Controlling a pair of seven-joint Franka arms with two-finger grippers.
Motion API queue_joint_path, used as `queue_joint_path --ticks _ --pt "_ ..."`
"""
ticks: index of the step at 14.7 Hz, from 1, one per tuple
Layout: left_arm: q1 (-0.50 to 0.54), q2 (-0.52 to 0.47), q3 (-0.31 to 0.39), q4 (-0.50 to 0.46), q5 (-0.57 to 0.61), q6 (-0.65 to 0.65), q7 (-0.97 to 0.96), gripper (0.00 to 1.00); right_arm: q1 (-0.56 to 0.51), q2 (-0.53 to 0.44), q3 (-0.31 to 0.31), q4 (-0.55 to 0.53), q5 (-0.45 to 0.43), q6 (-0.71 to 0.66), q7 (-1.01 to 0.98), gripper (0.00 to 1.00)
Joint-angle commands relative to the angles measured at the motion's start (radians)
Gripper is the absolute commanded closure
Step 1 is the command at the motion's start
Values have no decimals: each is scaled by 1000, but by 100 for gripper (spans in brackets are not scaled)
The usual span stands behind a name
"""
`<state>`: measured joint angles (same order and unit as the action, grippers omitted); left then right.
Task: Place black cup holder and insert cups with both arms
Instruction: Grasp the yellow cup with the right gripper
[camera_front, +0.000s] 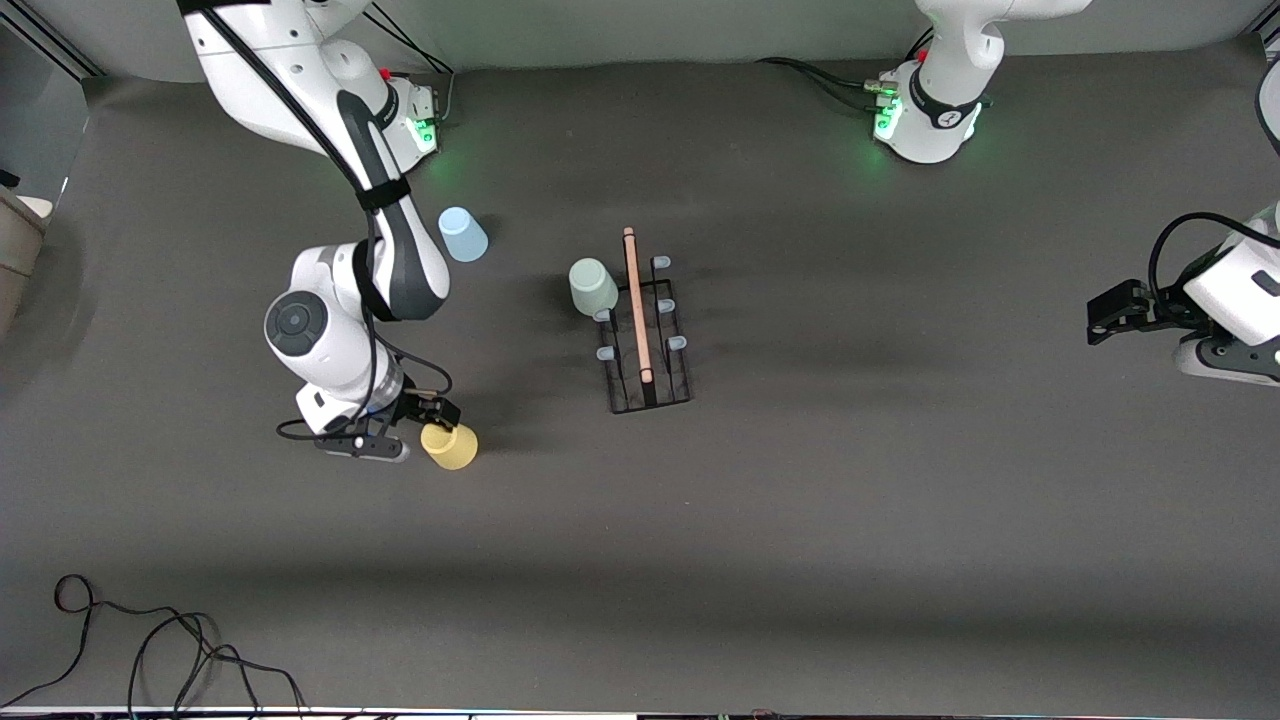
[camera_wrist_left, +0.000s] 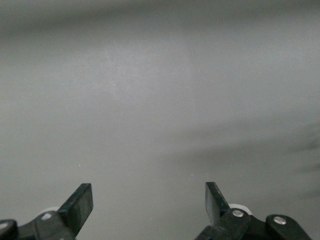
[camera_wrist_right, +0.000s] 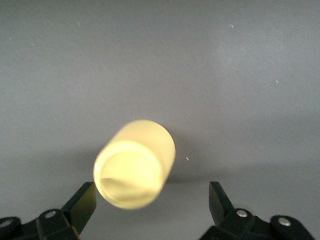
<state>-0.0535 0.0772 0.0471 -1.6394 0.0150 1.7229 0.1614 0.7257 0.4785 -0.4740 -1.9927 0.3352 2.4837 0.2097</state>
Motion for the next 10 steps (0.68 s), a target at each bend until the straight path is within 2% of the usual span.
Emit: queue_joint_path --ticks 1,5,10 --pt "0 -19 2 -11 -12 -14 -11 0 -6 38 1 55 45 -9 -33 0" --pt "0 -19 2 -11 -12 -8 -11 0 -11 74 1 78 68 -8 -38 0" --pt "0 -14 2 -8 -12 4 -11 0 -17 115 6 84 183 -8 -99 0"
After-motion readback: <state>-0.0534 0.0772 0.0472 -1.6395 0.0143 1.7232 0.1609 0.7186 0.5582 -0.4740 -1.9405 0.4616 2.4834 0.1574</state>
